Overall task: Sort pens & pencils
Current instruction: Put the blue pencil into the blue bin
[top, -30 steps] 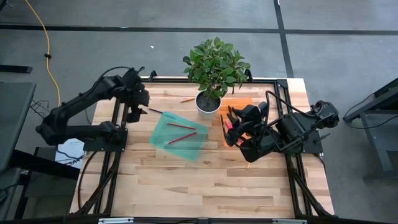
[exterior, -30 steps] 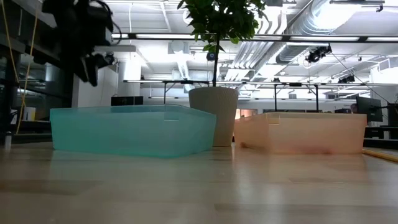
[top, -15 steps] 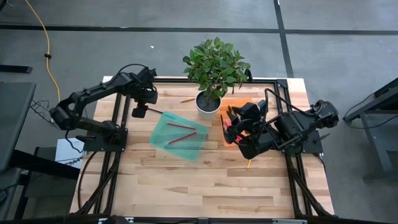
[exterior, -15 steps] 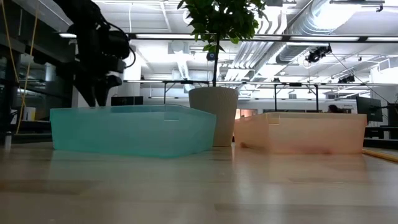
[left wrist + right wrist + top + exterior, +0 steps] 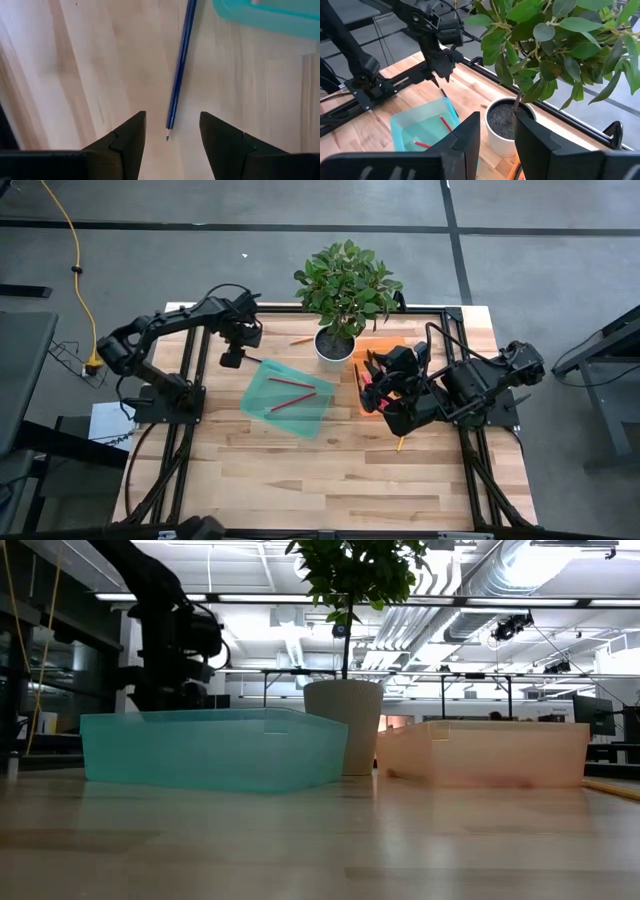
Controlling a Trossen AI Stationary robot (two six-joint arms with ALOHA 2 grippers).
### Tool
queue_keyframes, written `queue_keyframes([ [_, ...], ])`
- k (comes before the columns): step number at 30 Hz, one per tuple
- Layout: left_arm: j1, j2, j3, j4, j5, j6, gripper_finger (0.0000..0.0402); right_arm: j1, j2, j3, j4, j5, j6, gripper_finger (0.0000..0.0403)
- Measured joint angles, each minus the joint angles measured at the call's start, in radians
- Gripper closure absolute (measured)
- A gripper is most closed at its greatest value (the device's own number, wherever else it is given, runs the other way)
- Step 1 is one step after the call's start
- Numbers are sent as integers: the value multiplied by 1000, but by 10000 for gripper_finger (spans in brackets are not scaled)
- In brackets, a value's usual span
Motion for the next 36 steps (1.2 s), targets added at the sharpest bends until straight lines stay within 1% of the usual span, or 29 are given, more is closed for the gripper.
queue_keyframes([
  [8,0,78,0,29,-16,1,229,0,0,0,0,-25,0,295],
  [15,0,129,0,47,-6,-1,229,1,0,0,0,-43,0,295],
  [22,0,139,0,81,14,-9,229,1,0,0,0,-50,0,295],
  [30,0,139,0,83,35,-17,229,1,0,0,0,-50,0,295],
  [36,0,139,0,76,75,-16,229,1,0,0,-1,-50,14,295],
])
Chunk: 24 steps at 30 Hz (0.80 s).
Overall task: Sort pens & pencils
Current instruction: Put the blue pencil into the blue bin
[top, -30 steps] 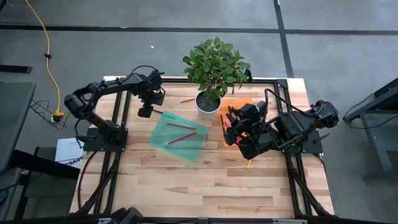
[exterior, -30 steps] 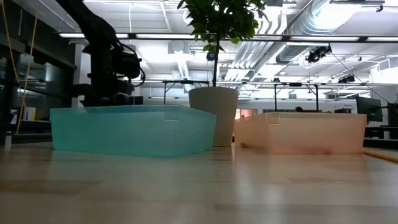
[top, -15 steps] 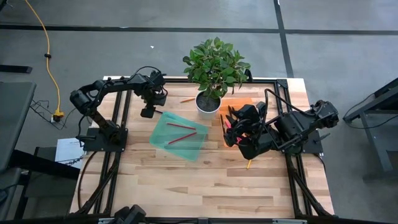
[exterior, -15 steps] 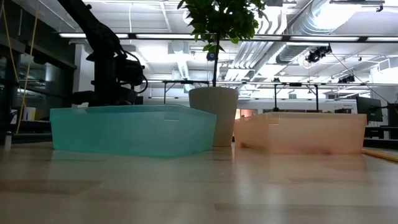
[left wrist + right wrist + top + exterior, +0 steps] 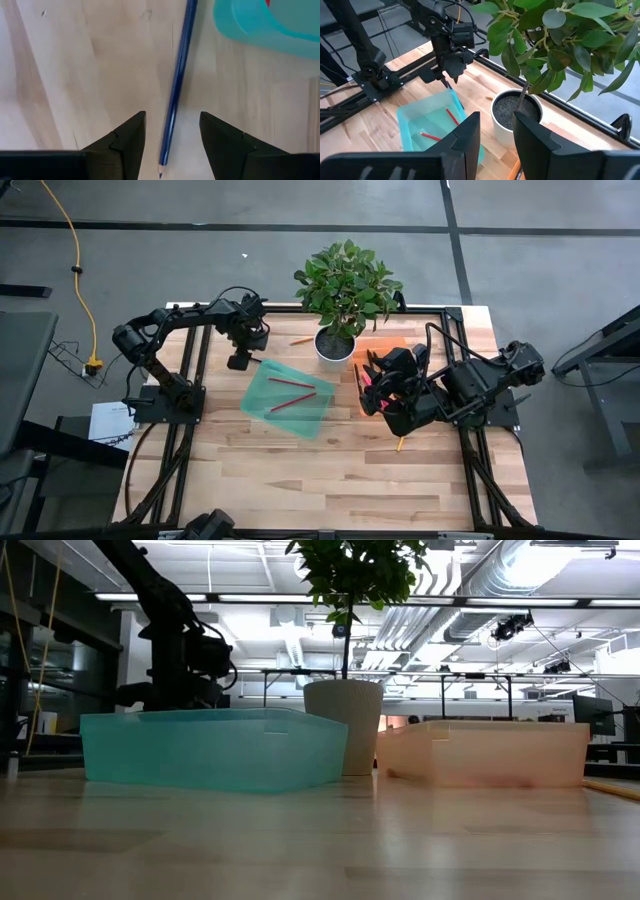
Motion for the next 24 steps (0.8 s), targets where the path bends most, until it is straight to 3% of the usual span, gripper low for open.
queue_keyframes([
  [6,0,0,0,-10,49,15,229,0,0,0,-2,-1,2,295],
  [24,-12,58,-14,37,-24,-6,237,0,0,0,-17,-4,2,295],
])
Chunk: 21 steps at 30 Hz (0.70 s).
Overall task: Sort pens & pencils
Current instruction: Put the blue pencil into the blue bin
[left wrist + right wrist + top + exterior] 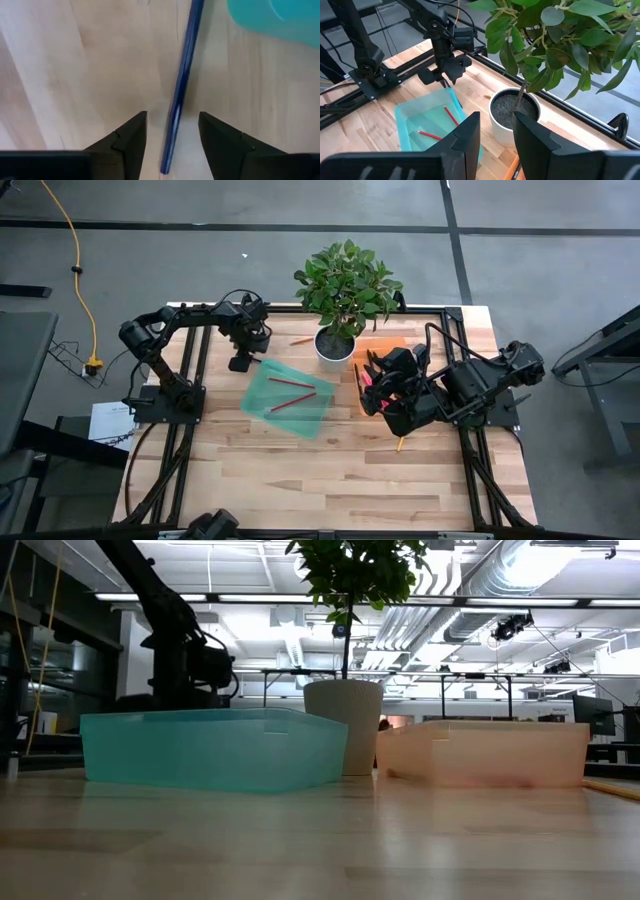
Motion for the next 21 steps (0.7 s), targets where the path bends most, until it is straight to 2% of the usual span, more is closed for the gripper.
queue_keyframes([
  [12,-1,0,0,21,-24,14,328,0,0,0,-1,0,7,295],
  [21,-1,0,0,11,-15,19,352,0,0,0,1,0,8,295],
])
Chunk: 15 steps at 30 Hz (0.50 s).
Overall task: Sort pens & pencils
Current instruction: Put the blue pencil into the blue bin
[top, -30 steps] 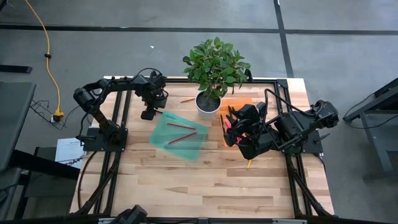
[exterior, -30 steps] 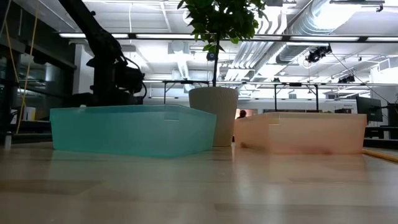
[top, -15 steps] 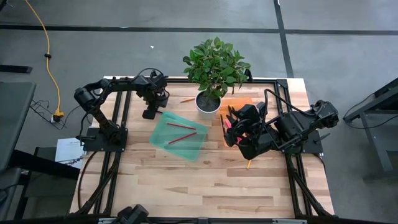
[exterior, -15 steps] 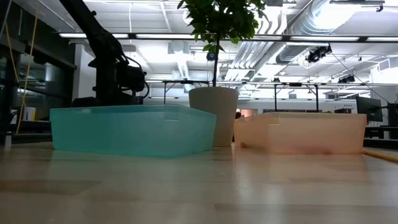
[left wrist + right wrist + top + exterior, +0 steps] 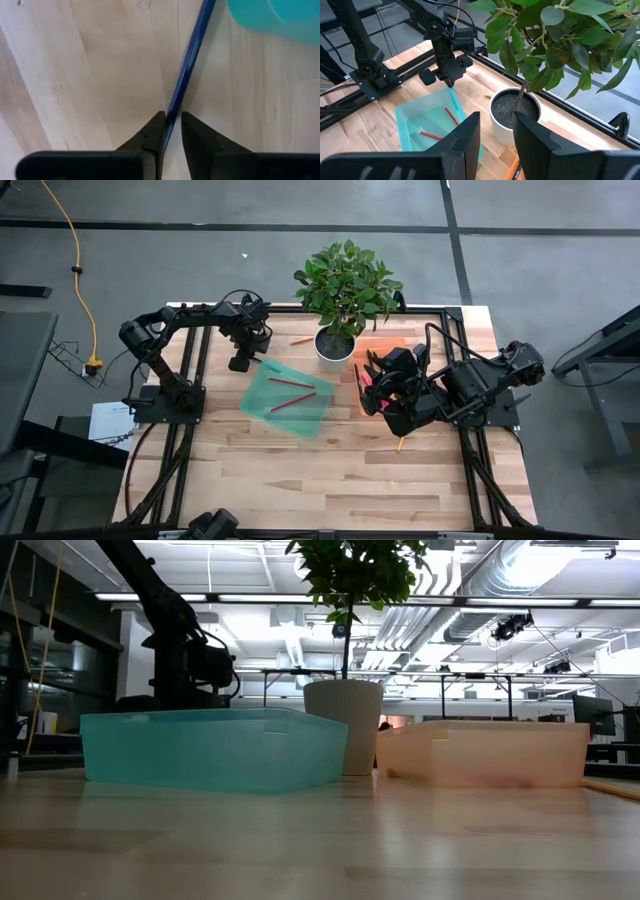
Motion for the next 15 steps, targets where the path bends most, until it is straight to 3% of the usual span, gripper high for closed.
queue_keyframes([
  [15,0,32,3,4,1,-13,325,0,0,0,3,-23,11,295],
])
